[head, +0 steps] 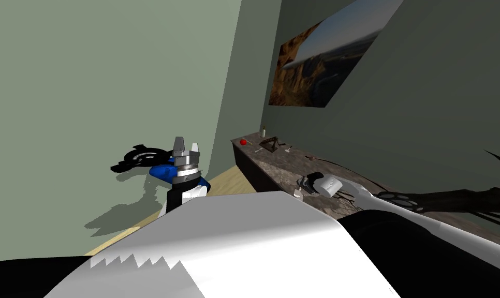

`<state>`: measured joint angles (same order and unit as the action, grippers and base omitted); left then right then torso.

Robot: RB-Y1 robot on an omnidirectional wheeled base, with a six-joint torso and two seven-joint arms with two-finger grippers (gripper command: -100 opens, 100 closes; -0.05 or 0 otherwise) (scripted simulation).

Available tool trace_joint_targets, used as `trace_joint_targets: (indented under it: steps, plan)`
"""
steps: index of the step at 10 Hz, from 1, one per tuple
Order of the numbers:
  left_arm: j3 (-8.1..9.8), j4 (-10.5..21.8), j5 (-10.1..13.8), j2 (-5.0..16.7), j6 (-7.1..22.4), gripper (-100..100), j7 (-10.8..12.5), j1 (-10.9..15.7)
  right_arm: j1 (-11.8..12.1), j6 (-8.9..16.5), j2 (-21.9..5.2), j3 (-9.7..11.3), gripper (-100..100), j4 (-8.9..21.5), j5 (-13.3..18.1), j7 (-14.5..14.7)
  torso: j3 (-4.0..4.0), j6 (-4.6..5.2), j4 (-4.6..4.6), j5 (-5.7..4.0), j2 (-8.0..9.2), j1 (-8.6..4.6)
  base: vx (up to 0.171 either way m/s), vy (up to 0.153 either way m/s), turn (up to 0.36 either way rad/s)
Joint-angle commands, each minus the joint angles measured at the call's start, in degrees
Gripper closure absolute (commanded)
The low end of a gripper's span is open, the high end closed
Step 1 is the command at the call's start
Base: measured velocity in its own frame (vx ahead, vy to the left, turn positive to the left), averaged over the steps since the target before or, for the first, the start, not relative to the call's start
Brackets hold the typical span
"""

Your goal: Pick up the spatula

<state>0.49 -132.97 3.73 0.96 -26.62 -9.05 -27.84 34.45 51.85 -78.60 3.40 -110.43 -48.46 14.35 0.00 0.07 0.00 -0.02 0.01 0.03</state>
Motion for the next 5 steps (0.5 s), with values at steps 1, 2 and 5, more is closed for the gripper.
trace_joint_targets:
  steps: [1,2,5]
  plan:
    - [0.0,0.0,0.0,0.0,0.0,0,0.0,0.0,0.0,0.0,0.0,0.0,100,0.0,0.0,0.0,0.0,0.0,0.0,0.0,0.0,0.0,0.0,0.0,0.0]
    - [0.0,0.0,0.0,0.0,0.0,0,0.0,0.0,0.0,0.0,0.0,0.0,100,0.0,0.0,0.0,0.0,-0.01,0.0,0.0,0.0,0.0,0.0,0.0,0.0]
    - [0.0,0.0,0.0,0.0,0.0,0,0.0,0.0,-0.35,1.9,-2.57,-1.36,100,-2.64,-1.93,-0.81,0.03,0.04,0.02,0.03,0.05,0.04,-0.009,0.006,-0.082]
